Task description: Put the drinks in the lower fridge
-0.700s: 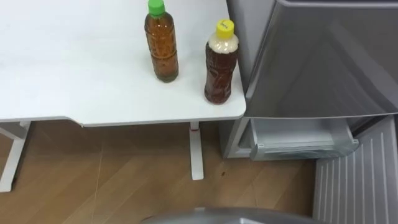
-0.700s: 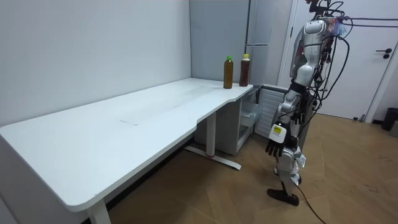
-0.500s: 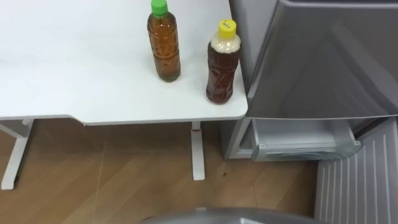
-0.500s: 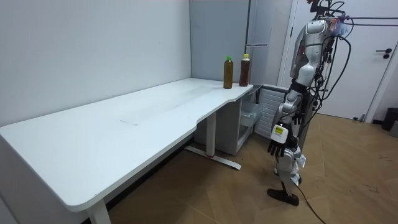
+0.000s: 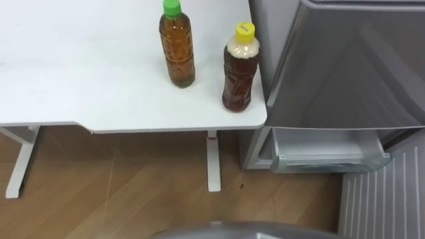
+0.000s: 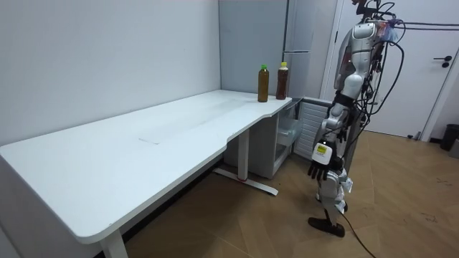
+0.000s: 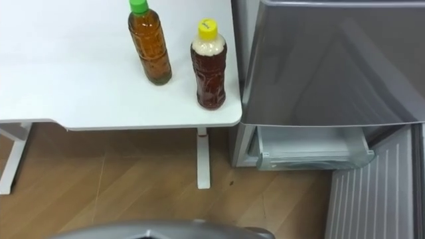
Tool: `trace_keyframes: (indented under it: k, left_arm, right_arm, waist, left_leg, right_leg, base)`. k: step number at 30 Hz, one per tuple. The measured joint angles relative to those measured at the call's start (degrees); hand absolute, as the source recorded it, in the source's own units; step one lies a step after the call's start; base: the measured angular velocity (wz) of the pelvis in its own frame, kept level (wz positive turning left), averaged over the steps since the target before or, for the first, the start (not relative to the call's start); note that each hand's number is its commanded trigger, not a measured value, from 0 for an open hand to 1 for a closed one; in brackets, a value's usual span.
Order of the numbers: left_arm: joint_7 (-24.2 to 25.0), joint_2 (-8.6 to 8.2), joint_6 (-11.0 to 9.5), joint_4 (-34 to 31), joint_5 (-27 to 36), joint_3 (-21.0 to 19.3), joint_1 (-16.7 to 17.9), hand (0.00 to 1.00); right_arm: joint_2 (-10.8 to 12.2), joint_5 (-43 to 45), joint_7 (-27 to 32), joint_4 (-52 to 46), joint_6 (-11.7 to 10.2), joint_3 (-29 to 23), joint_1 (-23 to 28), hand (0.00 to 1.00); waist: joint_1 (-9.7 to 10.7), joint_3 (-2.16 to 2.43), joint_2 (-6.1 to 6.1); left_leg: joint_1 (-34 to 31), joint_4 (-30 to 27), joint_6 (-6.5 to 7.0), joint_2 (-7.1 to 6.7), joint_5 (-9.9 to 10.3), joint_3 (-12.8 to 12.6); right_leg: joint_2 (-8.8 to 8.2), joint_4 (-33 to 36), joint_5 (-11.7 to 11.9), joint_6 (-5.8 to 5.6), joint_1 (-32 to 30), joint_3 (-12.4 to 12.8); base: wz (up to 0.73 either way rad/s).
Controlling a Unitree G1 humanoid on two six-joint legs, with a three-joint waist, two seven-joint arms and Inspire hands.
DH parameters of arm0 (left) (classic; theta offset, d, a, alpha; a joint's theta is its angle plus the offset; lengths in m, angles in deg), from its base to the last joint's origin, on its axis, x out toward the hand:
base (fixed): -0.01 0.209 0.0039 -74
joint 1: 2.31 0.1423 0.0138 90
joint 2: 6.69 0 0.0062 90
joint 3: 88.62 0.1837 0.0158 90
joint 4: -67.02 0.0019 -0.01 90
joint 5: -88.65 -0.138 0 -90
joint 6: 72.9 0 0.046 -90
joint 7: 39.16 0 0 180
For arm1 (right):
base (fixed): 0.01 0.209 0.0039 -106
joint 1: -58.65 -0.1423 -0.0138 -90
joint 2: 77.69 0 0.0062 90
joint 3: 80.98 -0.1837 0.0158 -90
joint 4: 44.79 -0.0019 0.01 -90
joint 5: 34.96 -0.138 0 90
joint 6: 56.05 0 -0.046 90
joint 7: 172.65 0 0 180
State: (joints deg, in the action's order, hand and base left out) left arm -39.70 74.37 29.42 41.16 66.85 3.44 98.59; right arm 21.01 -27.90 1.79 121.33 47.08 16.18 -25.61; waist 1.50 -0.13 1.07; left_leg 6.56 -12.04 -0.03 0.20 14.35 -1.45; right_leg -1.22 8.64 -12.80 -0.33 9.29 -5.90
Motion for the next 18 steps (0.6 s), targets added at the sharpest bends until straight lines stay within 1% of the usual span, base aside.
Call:
trace_keyframes:
  k: [2, 4, 7, 9, 10, 12, 13, 14, 15, 16, 18]
  left_arm:
    - [-0.76, 0.0, -0.15, 0.0, 0.18, -0.78, 0.05, 0.0]
    - [-1.75, -0.04, -0.25, -0.02, 1.94, -1.92, 0.01, 0.0]
    - [-3.8, 0.04, -0.3, -0.08, 7.14, -3.34, 0.09, 0.0]
    - [-6.18, 0.16, -0.3, -0.19, 11.62, -4.78, -0.04, 0.0]
    - [-6.84, 0.14, -0.33, -0.28, 12.65, -5.29, -0.08, 0.0]
    - [-9.44, 0.1, -1.1, -1.29, 16.2, -8.27, 0.07, 0.0]
    - [-10.32, 0.1, -1.47, -1.48, 17.27, -9.07, 0.16, 0.0]
    - [-12.22, 0.11, -2.12, -1.58, 19.21, -10.93, 0.8, 0.0]
    - [-14.05, 0.1, -2.52, -1.82, 20.86, -12.89, 0.7, 0.0]
    - [-15.06, 0.11, -2.66, -2.12, 22.14, -13.86, 0.68, 0.0]
    - [-18.73, 0.24, -3.59, -2.62, 28.27, -17.12, 1.1, 0.0]
  right_arm:
    - [0.0, -0.02, 0.12, 0.01, 0.04, 0.01, 0.21, 0.0]
    - [0.0, -0.12, 0.48, -0.03, 0.03, 0.0, 0.5, 0.0]
    - [-0.03, -0.26, 0.94, -0.09, 0.15, -0.09, 0.52, 0.0]
    - [-0.19, -1.31, 1.22, -0.03, 0.17, -0.11, -0.01, 0.0]
    - [-0.23, -1.67, 1.26, -0.02, 0.17, -0.11, -0.15, 0.0]
    - [-0.26, -2.26, 1.27, 0.11, 0.08, -0.83, -0.08, 0.0]
    - [-0.26, -2.29, 1.27, 0.13, 0.09, -1.25, -0.03, 0.0]
    - [-0.27, -2.59, 1.27, 0.26, 0.12, -1.96, 0.1, 0.0]
    - [-0.27, -2.97, 1.26, 0.26, 0.14, -2.69, 0.17, 0.0]
    - [-0.28, -3.38, 1.26, 0.3, 0.14, -3.02, 0.18, 0.0]
    - [-0.45, -5.24, 1.31, 0.82, 0.16, -3.4, 0.66, 0.0]
  waist:
    - [-0.11, 0.0, 0.0]
    - [-0.19, -0.01, 0.02]
    - [-0.26, -0.01, 0.0]
    - [-0.26, 0.0, -0.03]
    - [-0.25, 0.0, -0.04]
    - [-0.33, 0.0, -0.02]
    - [-0.38, 0.01, -0.04]
    - [-0.55, 0.03, -0.08]
    - [-0.47, 0.04, -0.1]
    - [-0.44, 0.03, -0.1]
    - [-0.8, 0.05, -0.19]
  left_leg:
    - [0.02, -0.21, 0.0, -0.05, 0.0, 0.1]
    - [0.03, -0.36, 0.0, -0.12, 0.0, 0.27]
    - [0.03, -0.63, 0.01, -0.14, 0.01, 0.28]
    - [0.02, -0.57, 0.01, -0.12, 0.01, 0.41]
    - [0.05, -0.55, 0.01, -0.13, 0.01, 0.46]
    - [0.18, -0.21, 0.01, -0.13, 0.01, 0.64]
    - [0.19, -0.19, 0.01, -0.12, 0.01, 0.66]
    - [0.28, -0.2, 0.01, -0.13, 0.01, 0.63]
    - [0.32, -0.19, 0.01, -0.14, 0.01, 0.6]
    - [0.32, -0.18, 0.01, -0.14, 0.01, 0.59]
    - [1.04, 0.36, 0.01, -0.16, 0.0, 0.42]
  right_leg:
    - [-0.08, 0.0, -0.04, 0.02, 0.19, -0.19]
    - [-0.15, -0.01, -0.1, -0.01, 0.38, -0.42]
    - [-0.22, 0.02, -0.19, -0.04, 0.6, -0.64]
    - [-0.18, 0.04, -0.2, -0.04, 0.58, -0.72]
    - [-0.18, 0.03, -0.2, -0.04, 0.62, -0.76]
    - [-0.14, 0.03, -0.2, -0.03, 0.67, -0.8]
    - [-0.14, 0.03, -0.19, -0.02, 0.66, -0.9]
    - [-0.16, 0.02, -0.18, -0.01, 0.7, -1.02]
    - [-0.18, 0.03, -0.18, -0.01, 0.71, -1.03]
    - [-0.19, 0.02, -0.18, -0.01, 0.69, -1.03]
    - [-0.23, 0.07, -0.18, -0.01, 0.93, -0.99]
  base:
    - [0.04]
    - [0.06]
    - [0.04]
    - [0.0]
    - [0.03]
    - [0.04]
    - [0.0]
    - [0.0]
    - [0.0]
    - [0.0]
    - [-0.02]
